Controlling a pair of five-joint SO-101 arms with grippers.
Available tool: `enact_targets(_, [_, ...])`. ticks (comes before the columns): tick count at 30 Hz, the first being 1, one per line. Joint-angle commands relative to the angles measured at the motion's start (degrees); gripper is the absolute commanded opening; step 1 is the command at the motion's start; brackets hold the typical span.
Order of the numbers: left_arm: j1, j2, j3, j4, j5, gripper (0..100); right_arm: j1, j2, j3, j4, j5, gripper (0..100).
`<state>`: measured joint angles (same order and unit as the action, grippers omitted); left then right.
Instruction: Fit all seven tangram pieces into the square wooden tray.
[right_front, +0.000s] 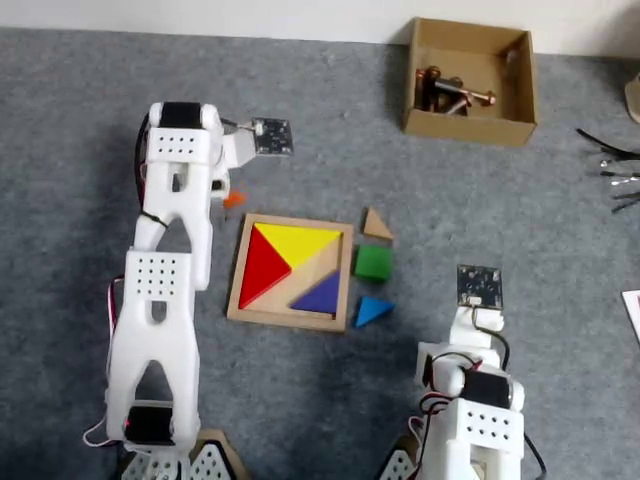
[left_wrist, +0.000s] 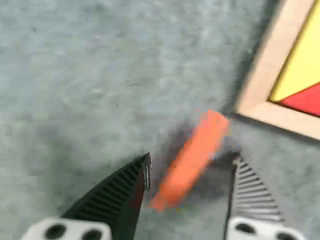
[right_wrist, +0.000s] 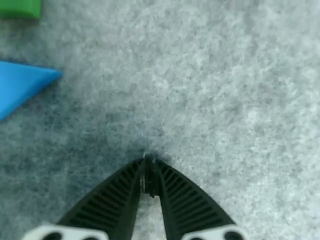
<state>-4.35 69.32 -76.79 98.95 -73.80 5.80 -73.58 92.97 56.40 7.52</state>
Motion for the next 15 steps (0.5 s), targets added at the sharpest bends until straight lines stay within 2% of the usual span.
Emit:
enact_targets(1, [1.45,-0.75,-0.48,1.41,-1.14,27,-0.66,-0.04,0.84,-1.89,1.14,0.9])
enact_targets(8, [1.19,-0.66,-0.48,1.41,-3.34,26,-0.66,-0.04,0.84,-1.89,1.14,0.9])
enact_targets(15, [-0.4,-0.66,-0.48,1.41,-3.16,12,-0.66,-0.04,0.84,-1.89,1.14,0.9])
